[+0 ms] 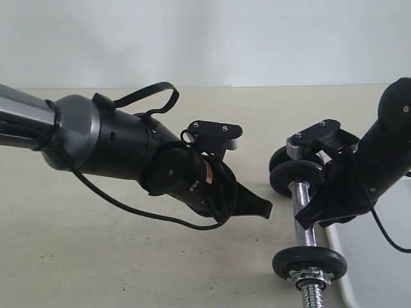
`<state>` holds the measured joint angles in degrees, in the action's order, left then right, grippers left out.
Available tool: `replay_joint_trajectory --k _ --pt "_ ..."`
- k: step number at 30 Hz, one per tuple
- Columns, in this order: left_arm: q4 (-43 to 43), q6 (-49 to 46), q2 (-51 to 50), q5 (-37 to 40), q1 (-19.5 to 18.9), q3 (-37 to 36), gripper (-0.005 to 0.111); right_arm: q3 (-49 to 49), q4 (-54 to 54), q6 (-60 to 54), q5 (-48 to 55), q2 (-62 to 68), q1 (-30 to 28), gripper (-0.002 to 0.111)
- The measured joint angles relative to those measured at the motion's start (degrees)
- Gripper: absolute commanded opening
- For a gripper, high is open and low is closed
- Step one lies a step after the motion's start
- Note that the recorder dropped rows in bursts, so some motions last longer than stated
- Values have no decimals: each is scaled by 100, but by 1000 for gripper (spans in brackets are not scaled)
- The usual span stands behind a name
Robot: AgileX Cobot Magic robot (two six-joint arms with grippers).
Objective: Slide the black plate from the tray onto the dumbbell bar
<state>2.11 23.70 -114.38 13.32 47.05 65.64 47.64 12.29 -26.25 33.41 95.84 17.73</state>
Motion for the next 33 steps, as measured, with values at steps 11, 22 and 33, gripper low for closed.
replay_joint_trajectory --k 11,22,33 --pt "150 -284 220 254 -348 0 4 161 -1587 1619 89 -401 0 0" --pt "1208 -386 907 1012 -449 0 4 266 -1663 1619 33 -1024 0 0" --pt "1691 -276 1959 947 -454 -110 4 291 -1595 1372 -430 -2298 0 0"
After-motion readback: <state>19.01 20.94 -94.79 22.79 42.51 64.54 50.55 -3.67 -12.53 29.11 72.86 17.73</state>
